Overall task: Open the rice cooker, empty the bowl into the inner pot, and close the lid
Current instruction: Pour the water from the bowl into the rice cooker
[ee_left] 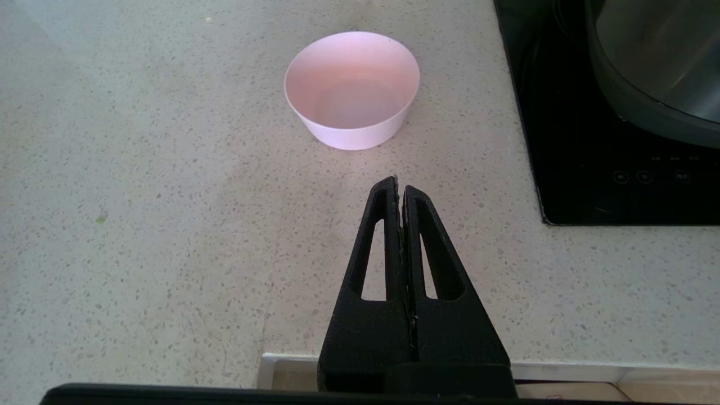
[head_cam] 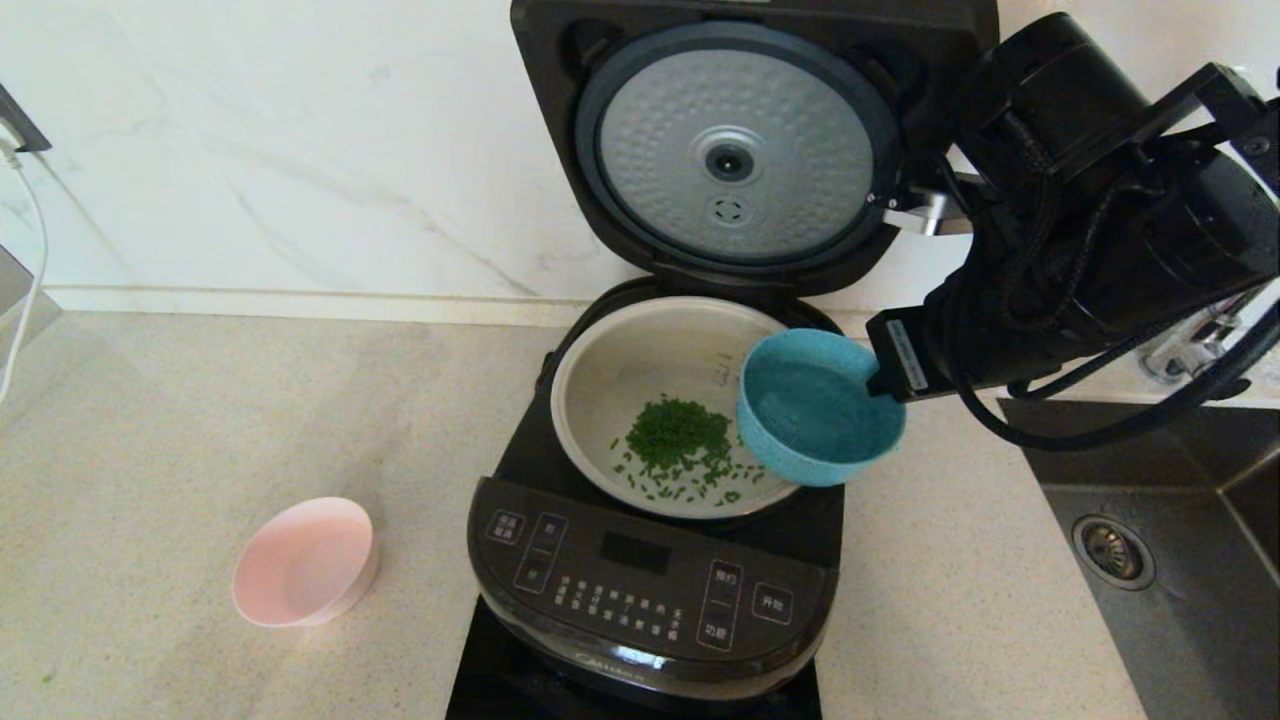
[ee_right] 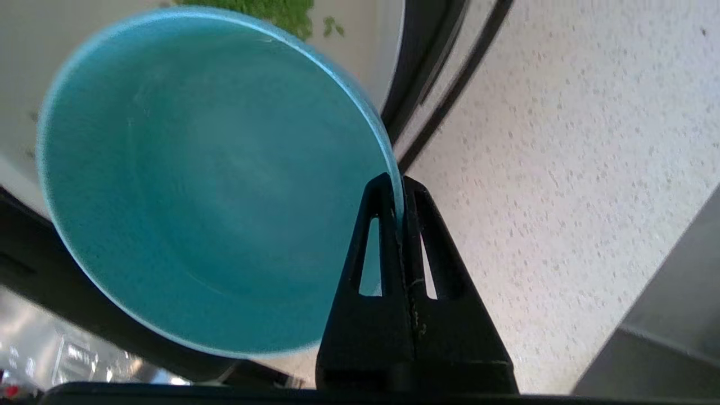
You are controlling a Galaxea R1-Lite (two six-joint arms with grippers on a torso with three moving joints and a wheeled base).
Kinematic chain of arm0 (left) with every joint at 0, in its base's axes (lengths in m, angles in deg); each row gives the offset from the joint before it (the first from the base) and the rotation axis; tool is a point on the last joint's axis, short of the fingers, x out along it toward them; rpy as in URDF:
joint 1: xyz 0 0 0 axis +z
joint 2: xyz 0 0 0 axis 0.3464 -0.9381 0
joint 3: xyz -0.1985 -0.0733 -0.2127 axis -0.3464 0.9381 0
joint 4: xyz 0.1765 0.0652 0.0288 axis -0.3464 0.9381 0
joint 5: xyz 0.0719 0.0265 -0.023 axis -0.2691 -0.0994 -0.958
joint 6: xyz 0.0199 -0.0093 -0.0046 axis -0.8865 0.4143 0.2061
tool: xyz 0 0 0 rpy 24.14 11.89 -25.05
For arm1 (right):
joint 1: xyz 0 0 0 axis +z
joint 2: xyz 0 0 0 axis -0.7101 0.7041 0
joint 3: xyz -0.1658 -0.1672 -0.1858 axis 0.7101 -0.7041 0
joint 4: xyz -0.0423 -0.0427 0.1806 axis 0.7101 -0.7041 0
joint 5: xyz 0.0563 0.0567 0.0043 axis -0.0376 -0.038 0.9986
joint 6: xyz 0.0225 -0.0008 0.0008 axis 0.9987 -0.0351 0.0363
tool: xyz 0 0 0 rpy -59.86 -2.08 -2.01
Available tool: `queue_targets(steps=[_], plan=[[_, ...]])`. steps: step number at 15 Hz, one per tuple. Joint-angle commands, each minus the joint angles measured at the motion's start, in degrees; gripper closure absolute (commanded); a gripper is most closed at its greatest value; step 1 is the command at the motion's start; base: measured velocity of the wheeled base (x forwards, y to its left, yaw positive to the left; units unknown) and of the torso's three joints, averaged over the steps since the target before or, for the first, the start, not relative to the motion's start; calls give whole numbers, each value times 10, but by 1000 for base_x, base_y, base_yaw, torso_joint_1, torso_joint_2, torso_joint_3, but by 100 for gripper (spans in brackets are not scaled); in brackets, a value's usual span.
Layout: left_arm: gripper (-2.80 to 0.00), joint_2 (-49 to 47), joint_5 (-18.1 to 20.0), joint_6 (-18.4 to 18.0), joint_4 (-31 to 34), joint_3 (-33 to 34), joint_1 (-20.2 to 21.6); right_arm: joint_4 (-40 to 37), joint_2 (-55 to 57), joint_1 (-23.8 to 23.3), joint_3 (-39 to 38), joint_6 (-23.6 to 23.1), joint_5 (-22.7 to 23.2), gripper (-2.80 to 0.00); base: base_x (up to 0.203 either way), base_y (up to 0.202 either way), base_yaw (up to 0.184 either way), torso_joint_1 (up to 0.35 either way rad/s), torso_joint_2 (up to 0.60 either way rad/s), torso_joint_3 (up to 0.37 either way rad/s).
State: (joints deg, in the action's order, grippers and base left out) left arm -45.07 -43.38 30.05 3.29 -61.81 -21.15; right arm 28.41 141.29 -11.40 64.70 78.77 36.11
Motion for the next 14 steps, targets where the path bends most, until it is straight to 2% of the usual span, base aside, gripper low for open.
queue_targets(steps=[1,14], plan=[[0,0,0,0,0,0,0,1,8,2,2,0,-1,0,0,0,0,0,0,0],[0,0,0,0,0,0,0,98,20,-4,3,0,-7,0,0,0,0,0,0,0]])
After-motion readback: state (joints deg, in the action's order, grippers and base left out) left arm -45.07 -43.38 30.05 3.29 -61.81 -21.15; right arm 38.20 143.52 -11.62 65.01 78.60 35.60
